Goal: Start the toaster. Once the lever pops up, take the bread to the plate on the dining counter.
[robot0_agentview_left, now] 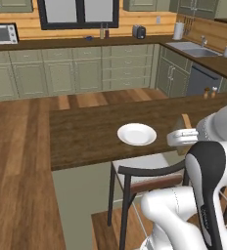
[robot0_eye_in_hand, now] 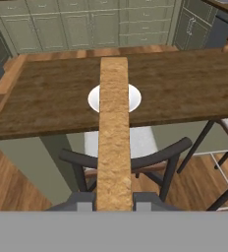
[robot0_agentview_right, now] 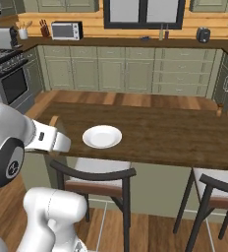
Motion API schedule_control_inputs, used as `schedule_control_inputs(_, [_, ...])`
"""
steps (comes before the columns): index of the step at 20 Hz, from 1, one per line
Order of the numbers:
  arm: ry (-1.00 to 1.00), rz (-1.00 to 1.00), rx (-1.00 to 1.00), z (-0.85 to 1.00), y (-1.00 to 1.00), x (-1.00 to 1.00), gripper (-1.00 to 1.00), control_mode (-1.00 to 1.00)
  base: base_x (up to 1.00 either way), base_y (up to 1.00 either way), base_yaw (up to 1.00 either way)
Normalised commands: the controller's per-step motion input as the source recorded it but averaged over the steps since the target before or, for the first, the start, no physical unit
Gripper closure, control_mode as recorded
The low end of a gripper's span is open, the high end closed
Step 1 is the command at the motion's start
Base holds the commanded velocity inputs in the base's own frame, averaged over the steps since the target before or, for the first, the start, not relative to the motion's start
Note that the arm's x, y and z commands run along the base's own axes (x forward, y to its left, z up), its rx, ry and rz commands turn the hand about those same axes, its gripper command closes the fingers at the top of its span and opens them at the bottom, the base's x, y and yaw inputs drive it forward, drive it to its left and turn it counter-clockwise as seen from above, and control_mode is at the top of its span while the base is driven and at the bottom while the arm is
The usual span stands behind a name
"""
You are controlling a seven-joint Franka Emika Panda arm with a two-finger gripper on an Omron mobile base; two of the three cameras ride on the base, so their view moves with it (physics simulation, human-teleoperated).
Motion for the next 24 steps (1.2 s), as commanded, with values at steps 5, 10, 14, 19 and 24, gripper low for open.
schedule_control_inputs(5, [0.00, 0.00, 0.00, 0.00, 0.00, 0.00, 1.00, 1.00, 0.10, -0.15, -0.04])
schedule_control_inputs(10, [0.00, 0.00, 0.00, 0.00, 0.00, 0.00, 1.00, 1.00, 0.00, 0.00, 0.00])
schedule_control_inputs(14, [0.00, 0.00, 0.00, 0.00, 0.00, 0.00, 1.00, 1.00, 0.00, 0.00, 0.00])
schedule_control_inputs(19, [0.04, 0.00, 0.00, -0.02, 0.00, 0.38, 1.00, -1.00, 0.01, 0.00, 0.00])
schedule_control_inputs(24, [0.27, 0.02, -0.08, 0.00, 0.07, 1.00, 1.00, -1.00, 0.00, 0.00, 0.00])
